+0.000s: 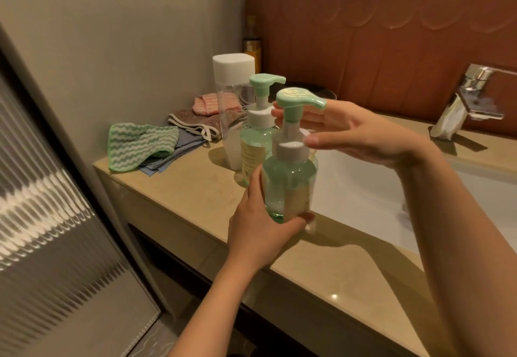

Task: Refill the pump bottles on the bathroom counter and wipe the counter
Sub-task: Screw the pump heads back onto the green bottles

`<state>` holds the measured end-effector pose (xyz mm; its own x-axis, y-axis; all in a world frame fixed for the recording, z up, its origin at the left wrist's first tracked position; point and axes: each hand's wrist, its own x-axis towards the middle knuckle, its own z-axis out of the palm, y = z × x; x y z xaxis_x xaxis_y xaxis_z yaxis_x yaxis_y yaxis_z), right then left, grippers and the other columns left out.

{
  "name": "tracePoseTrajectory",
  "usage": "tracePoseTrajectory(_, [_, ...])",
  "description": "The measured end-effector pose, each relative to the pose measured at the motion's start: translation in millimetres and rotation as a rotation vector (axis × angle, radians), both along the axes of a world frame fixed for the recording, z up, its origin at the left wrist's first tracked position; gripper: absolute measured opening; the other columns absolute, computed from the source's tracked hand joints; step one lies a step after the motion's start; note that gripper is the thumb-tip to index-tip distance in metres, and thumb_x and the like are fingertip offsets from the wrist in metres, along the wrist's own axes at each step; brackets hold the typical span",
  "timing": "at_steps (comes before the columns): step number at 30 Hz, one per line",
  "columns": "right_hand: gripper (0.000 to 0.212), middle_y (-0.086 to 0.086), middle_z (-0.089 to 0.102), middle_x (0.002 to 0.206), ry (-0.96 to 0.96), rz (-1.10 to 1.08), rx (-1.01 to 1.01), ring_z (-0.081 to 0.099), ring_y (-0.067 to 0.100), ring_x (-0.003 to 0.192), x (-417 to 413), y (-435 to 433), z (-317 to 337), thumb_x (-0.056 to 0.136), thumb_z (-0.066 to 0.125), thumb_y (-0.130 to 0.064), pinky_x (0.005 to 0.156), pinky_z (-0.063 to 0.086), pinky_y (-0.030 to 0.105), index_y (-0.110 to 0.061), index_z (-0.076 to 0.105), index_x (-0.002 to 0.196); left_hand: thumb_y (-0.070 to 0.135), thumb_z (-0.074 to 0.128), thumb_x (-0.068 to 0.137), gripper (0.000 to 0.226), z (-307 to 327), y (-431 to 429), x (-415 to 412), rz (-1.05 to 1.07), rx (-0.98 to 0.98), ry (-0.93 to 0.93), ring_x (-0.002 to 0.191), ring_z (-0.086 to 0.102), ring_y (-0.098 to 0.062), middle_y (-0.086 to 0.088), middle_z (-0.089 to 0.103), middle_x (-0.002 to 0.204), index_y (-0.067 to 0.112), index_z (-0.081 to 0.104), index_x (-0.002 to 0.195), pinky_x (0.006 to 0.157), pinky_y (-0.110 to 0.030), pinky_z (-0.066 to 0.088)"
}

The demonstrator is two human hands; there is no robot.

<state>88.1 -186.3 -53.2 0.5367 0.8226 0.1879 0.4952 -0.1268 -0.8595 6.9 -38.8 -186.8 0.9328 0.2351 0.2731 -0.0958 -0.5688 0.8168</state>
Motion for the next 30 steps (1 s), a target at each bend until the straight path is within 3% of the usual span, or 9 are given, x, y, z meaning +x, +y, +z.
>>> tracePoseTrajectory(3, [0.045, -0.020, 0.066, 0.111, -0.023, -0.062, 0.018, 0.059, -0.002, 0.109, -0.4, -0.7, 0.8, 0.071, 0.070, -0.014, 0.086, 0.046, 0.012, -0.029, 0.056, 0.112, 0.060, 0.076, 0.058, 0.106, -0.4, 0.2, -0.2, -0.006, 0.004, -0.001, 0.121, 0.048, -0.012, 0.013, 0.046, 0.138, 0.037, 0.017, 0.143, 0.095, -0.045, 0.047])
tracePoseTrajectory(7, [0.048, -0.014, 0.064, 0.103, -0.255, -0.246, -0.055, 0.059, -0.002, 0.096, -3.3, 17.8, -2.1, 0.061, 0.076, -0.039, 0.080, 0.050, 0.018, -0.028, 0.060, 0.106, 0.056, 0.079, 0.058, 0.109, 0.8, 0.8, -1.1, -0.006, -0.011, -0.004, 0.120, 0.050, -0.012, 0.013, 0.047, 0.138, 0.038, 0.015, 0.144, 0.095, -0.043, 0.048])
tracePoseTrajectory(11, [0.040, -0.032, 0.047, 0.101, -0.295, -0.195, -0.079, 0.046, -0.030, 0.086, -5.2, 23.9, -3.4, 0.074, 0.072, -0.036, 0.070, 0.037, -0.004, -0.045, 0.043, 0.100, 0.050, 0.081, 0.058, 0.105, 1.8, 0.2, -2.2, -0.011, -0.045, -0.015, 0.118, 0.050, -0.009, 0.019, 0.048, 0.135, 0.043, 0.019, 0.143, 0.097, -0.040, 0.047])
tracePoseTrajectory(13, [0.034, -0.029, 0.051, 0.114, -0.216, -0.151, -0.106, 0.049, -0.020, 0.102, -5.3, 18.0, -1.3, 0.080, 0.061, -0.049, 0.085, 0.040, 0.005, -0.047, 0.045, 0.109, 0.052, 0.080, 0.057, 0.108, 1.9, 0.2, -1.7, -0.011, -0.032, -0.014, 0.119, 0.050, -0.010, 0.018, 0.048, 0.136, 0.041, 0.017, 0.144, 0.097, -0.041, 0.047])
tracePoseTrajectory(17, [0.044, -0.012, 0.051, 0.137, -0.055, -0.016, -0.086, 0.047, 0.003, 0.126, -0.8, -1.2, 3.8, 0.088, 0.050, -0.028, 0.104, 0.039, 0.022, -0.027, 0.046, 0.132, 0.059, 0.076, 0.056, 0.110, 2.2, 0.0, -1.2, -0.009, -0.008, 0.000, 0.119, 0.050, -0.011, 0.015, 0.047, 0.137, 0.037, 0.016, 0.146, 0.097, -0.042, 0.048])
tracePoseTrajectory(21, [0.040, -0.008, 0.066, 0.113, -0.133, -0.126, -0.089, 0.061, 0.004, 0.105, 0.4, 1.8, 2.5, 0.078, 0.067, -0.032, 0.095, 0.048, 0.023, -0.017, 0.062, 0.114, 0.056, 0.078, 0.062, 0.096, 1.8, -0.1, -1.5, -0.008, 0.003, 0.035, 0.121, 0.048, -0.014, 0.010, 0.047, 0.134, 0.029, 0.028, 0.139, 0.099, -0.039, 0.045])
tracePoseTrajectory(25, [0.052, -0.008, 0.060, 0.087, -0.220, -0.306, -0.059, 0.056, 0.004, 0.078, -1.1, 16.2, -2.5, 0.053, 0.072, -0.048, 0.071, 0.047, 0.015, -0.018, 0.056, 0.092, 0.067, 0.070, 0.055, 0.110, 1.2, 0.0, -0.9, 0.003, 0.010, 0.034, 0.122, 0.048, -0.015, 0.009, 0.045, 0.140, 0.032, 0.017, 0.144, 0.097, -0.045, 0.046])
tracePoseTrajectory(27, [0.060, -0.008, 0.058, 0.088, -0.274, -0.376, -0.109, 0.053, 0.002, 0.077, -1.4, 22.5, -4.4, 0.050, 0.069, -0.055, 0.066, 0.045, 0.015, -0.018, 0.054, 0.094, 0.066, 0.071, 0.054, 0.111, 2.5, -0.1, -1.4, 0.002, -0.011, 0.034, 0.122, 0.049, -0.014, 0.011, 0.045, 0.140, 0.036, 0.014, 0.145, 0.096, -0.045, 0.047])
tracePoseTrajectory(30, [0.057, -0.014, 0.058, 0.107, -0.280, -0.336, -0.162, 0.056, 0.000, 0.094, 1.5, 22.3, -4.9, 0.067, 0.066, -0.063, 0.077, 0.046, 0.015, -0.026, 0.053, 0.109, 0.057, 0.078, 0.059, 0.110, 2.9, -0.1, -1.7, -0.002, -0.006, 0.030, 0.121, 0.048, -0.015, 0.010, 0.045, 0.140, 0.035, 0.013, 0.146, 0.097, -0.045, 0.047])
